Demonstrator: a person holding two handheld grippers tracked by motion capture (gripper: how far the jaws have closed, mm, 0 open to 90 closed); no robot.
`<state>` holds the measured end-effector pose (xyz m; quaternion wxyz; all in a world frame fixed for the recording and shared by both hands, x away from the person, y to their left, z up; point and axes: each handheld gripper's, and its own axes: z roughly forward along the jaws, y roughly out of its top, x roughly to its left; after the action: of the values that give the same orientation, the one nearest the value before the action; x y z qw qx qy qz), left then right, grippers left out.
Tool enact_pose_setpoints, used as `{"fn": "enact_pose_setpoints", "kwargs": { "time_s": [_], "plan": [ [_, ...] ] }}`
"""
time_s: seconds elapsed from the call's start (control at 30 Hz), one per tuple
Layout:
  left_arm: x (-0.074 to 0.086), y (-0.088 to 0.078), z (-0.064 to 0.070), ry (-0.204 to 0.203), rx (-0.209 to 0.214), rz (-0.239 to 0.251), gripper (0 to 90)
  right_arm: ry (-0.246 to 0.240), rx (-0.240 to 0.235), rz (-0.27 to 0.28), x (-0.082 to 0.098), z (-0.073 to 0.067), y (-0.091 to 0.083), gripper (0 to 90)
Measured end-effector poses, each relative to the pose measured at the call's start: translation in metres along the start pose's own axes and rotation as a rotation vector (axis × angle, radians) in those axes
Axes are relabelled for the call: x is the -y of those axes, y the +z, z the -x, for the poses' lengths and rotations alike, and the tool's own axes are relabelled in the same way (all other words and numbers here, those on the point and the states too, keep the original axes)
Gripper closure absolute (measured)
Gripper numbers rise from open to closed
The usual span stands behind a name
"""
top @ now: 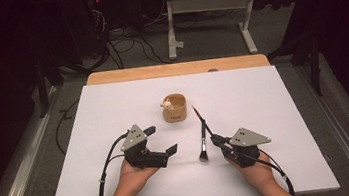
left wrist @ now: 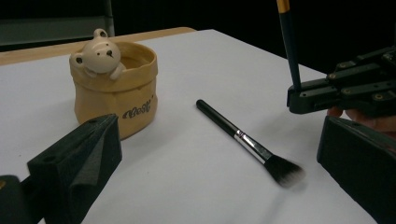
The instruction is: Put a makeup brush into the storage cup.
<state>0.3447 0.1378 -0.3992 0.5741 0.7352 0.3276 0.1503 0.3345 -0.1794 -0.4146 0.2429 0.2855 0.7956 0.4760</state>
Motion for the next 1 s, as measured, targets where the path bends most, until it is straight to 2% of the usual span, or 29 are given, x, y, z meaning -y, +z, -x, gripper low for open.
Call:
{"fn": "enact_pose_setpoints", "kwargs": {
  "time_s": [0.17,0.47,0.77,1.0],
  "plan": [
    [-0.008,0.002,-0.001,0.008,0.000,-0.006,0.8,-0.004,-0.002,0.001,0.000,-0.001,0.000,87.3],
    [-0.021,0.011,0.001,0.003,0.018,0.015,1.2,-0.027,0.005,0.004,-0.002,-0.004,0.000,87.3],
    [-0.020,0.018,0.006,0.015,0.027,0.017,1.4,-0.038,0.001,-0.002,-0.003,-0.010,0.001,87.3],
    [-0.016,0.015,0.010,0.000,0.044,0.024,1.5,-0.064,-0.002,0.000,-0.004,-0.014,0.003,87.2]
  ]
}}
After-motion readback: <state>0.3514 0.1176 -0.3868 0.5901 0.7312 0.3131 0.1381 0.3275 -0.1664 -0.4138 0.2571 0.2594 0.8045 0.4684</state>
